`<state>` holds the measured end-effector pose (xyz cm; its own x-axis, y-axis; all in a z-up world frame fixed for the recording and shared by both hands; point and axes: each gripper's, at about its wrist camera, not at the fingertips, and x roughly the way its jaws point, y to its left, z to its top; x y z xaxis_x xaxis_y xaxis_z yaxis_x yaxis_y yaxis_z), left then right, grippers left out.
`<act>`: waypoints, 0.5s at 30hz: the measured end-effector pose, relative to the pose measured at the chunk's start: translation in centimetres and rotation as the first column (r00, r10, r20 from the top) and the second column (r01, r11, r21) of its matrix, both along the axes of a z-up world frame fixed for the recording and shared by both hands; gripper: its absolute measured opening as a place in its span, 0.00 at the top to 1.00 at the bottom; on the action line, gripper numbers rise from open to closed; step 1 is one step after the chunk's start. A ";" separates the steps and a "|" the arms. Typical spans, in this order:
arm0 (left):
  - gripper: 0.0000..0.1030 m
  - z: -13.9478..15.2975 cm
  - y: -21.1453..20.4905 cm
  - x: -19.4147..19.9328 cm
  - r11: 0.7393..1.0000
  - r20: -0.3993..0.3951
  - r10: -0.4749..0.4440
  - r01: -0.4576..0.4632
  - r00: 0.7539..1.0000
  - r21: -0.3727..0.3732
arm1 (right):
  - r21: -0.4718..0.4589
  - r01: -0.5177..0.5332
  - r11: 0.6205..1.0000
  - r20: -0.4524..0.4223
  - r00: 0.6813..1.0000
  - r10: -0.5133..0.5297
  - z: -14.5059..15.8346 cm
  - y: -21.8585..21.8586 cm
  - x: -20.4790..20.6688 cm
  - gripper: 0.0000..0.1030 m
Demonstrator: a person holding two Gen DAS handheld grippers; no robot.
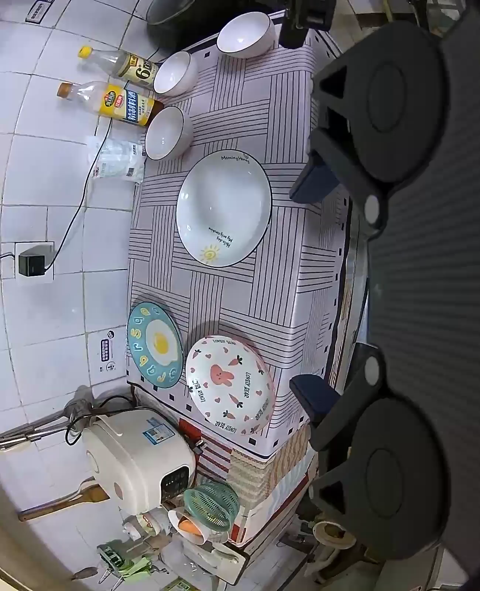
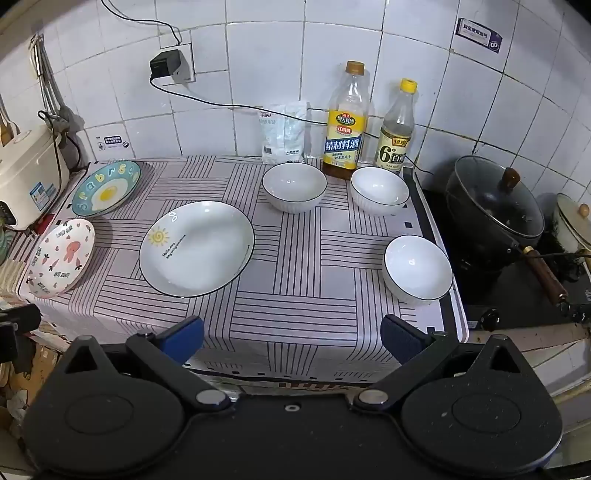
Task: Organize plates and bowls
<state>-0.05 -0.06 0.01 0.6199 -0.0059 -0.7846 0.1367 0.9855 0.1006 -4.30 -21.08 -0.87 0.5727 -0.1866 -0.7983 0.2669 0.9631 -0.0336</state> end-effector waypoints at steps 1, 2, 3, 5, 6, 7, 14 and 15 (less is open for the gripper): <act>0.03 0.0 0.1 0.0 1.000 -0.005 0.002 -0.002 1.000 -0.014 | 0.002 -0.001 1.000 0.004 1.000 0.001 0.1 -0.1 0.0 0.00; 0.03 0.0 0.1 0.0 1.000 -0.005 0.002 -0.002 1.000 -0.015 | 0.017 0.001 1.000 -0.005 1.000 -0.001 0.1 -0.2 0.1 0.00; 0.03 0.0 0.1 0.0 1.000 -0.002 -0.002 0.002 1.000 -0.020 | 0.015 0.000 1.000 -0.008 1.000 0.000 0.2 -0.2 0.2 0.00; 0.04 0.1 0.0 -0.1 1.000 -0.006 -0.014 0.014 1.000 -0.021 | 0.016 -0.003 1.000 -0.007 1.000 0.003 0.4 -0.2 0.3 0.00; 0.05 0.1 0.0 -0.2 1.000 -0.008 -0.017 0.016 1.000 -0.020 | 0.015 -0.002 1.000 -0.006 1.000 0.002 0.5 -0.3 0.4 0.00; 0.05 -0.2 0.2 0.0 1.000 -0.008 -0.019 0.019 1.000 -0.021 | 0.013 -0.002 1.000 -0.006 1.000 0.002 -0.3 0.1 0.1 0.00; 0.05 -0.2 0.2 -0.2 0.999 -0.018 -0.035 0.035 0.999 -0.032 | 0.013 -0.001 1.000 -0.015 1.000 0.001 -0.5 0.1 0.3 0.00; 0.05 -0.6 0.2 0.1 0.999 -0.021 -0.032 0.032 0.999 -0.034 | 0.012 -0.001 1.000 -0.015 1.000 0.001 -0.5 0.1 0.3 0.00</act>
<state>0.04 0.17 -0.64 0.6020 -0.0523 -0.7968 0.1701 0.9833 0.0640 -3.96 -20.96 -1.35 0.5609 -0.1761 -0.8089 0.2654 0.9638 -0.0259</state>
